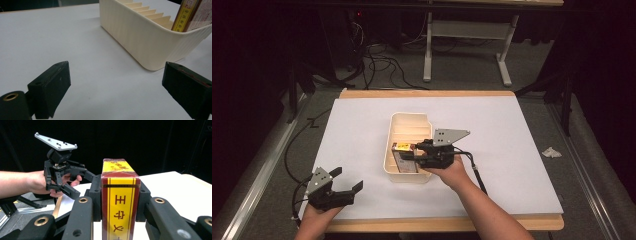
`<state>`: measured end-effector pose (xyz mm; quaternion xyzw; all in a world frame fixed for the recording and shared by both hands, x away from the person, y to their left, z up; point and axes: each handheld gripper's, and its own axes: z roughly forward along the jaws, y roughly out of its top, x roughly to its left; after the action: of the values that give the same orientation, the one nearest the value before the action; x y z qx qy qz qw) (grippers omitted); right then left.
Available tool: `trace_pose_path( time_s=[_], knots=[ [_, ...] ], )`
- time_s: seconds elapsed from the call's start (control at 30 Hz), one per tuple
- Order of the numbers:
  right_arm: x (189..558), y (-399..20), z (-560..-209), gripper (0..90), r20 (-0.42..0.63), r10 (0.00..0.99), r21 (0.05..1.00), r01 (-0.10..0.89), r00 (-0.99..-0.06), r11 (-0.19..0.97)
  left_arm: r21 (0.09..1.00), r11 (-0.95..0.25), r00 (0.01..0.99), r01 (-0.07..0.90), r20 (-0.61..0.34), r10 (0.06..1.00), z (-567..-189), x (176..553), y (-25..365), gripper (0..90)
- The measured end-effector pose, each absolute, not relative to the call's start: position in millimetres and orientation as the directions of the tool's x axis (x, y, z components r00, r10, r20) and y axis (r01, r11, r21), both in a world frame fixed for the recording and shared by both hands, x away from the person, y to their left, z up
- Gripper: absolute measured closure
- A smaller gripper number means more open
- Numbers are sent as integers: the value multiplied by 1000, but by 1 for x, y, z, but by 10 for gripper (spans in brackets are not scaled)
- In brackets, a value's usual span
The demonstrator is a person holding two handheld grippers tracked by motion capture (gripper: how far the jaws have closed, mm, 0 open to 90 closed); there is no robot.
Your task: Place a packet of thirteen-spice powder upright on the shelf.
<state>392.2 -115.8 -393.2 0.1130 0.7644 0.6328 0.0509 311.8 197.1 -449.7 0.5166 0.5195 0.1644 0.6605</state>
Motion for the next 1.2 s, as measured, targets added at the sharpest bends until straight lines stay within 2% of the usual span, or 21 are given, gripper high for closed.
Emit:
trace_pose_path(
  time_s=[1.2],
  knots=[
    [392,-103,-430,686,42,277,945,128,-960,300,855,404,417,325,-513,751,-449,312,196,93]
  ],
)
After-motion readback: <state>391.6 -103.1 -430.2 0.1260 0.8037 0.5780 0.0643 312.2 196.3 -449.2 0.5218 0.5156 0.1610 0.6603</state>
